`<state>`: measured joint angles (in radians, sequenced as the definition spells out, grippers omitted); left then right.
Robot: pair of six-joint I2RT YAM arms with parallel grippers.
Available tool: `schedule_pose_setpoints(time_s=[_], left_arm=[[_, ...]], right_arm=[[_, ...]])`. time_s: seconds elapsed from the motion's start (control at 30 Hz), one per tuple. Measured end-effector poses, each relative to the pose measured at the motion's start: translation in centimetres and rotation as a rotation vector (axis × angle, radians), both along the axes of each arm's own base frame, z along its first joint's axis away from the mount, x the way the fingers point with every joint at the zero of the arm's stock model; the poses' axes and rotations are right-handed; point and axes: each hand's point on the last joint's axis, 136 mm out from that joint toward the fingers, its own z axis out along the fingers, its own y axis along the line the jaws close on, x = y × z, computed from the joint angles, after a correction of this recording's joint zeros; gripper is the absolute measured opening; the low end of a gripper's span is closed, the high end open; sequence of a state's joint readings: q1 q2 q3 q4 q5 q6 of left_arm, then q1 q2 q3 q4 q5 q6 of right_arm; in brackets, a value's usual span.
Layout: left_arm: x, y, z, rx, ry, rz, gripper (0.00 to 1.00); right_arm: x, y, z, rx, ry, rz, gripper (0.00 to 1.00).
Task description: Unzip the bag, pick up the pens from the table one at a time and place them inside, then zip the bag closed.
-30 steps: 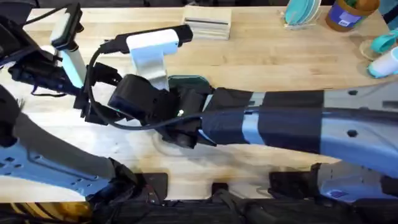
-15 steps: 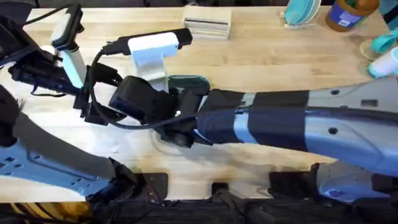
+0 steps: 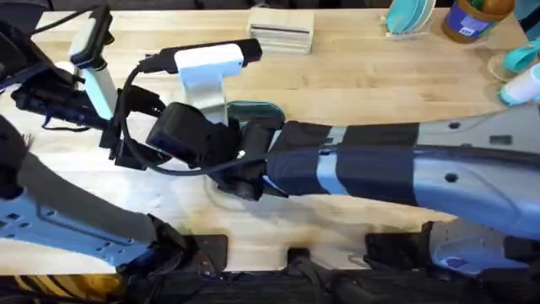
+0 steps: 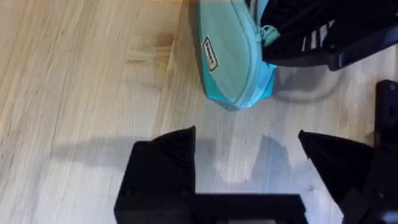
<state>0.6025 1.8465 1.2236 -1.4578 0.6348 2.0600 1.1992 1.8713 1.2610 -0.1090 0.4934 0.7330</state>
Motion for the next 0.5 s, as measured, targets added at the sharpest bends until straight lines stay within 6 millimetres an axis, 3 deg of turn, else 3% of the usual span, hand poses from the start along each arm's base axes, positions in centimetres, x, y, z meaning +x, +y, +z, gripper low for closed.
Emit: schedule_pose_setpoints(time_s=[0.37, 0.5], left_arm=[[-0.7, -0.6, 0.6, -0.034, 0.042, 0.003, 0.993], [-0.9, -1.2, 1.2, -0.069, 0.059, 0.01, 0.993]], right_arm=[[-0.4, 0.3, -0.1, 0.007, 0.021, 0.022, 0.032], [-0.7, 0.3, 1.7, 0.031, 0.012, 0.049, 0.03]])
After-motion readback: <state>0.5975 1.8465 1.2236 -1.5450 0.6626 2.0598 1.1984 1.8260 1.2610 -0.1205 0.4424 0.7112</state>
